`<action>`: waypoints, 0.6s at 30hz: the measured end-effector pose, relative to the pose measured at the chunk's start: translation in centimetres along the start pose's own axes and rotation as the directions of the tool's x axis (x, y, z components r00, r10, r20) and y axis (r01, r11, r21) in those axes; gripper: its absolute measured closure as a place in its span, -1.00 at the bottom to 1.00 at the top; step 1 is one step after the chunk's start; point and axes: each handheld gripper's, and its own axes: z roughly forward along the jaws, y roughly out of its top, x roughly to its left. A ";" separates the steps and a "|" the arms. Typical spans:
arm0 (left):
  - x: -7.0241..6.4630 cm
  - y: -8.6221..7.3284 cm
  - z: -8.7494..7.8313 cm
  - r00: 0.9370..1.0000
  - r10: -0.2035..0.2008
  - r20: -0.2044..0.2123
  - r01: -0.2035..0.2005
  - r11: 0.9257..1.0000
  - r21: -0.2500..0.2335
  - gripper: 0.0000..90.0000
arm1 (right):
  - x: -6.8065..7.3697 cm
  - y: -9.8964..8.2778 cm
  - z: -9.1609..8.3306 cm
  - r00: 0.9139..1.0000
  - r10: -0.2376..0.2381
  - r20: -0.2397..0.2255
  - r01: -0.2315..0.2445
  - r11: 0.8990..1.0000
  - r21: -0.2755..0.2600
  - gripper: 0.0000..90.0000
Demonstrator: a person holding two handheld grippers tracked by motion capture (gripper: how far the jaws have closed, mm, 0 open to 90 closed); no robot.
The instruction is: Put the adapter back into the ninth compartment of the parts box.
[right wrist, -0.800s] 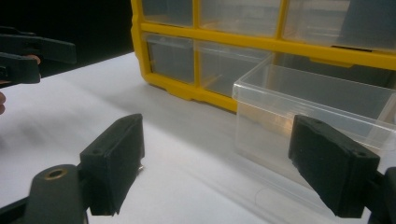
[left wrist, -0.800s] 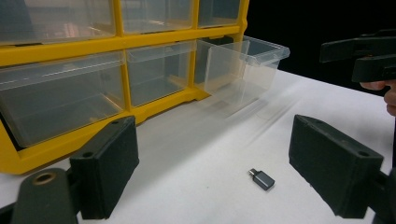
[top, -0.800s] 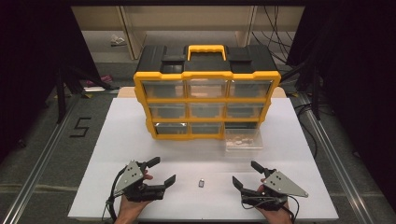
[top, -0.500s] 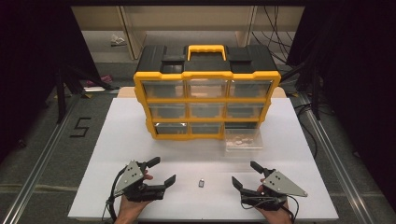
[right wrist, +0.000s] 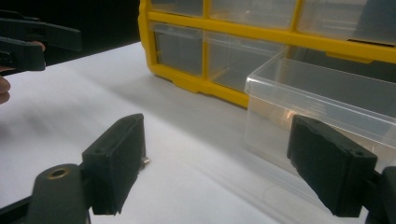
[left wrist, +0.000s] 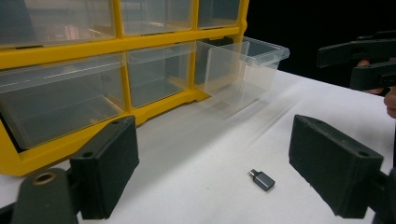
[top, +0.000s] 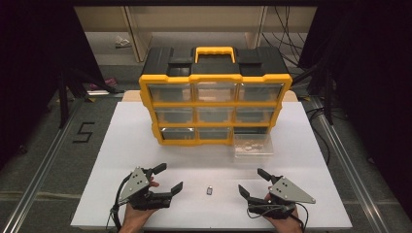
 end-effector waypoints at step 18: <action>0.0 0.0 0.1 1.000 0.002 0.004 -0.002 1.000 0.003 -0.65 | 0.7 0.8 1.6 0.999 0.009 -0.041 -0.004 0.993 0.118 -0.52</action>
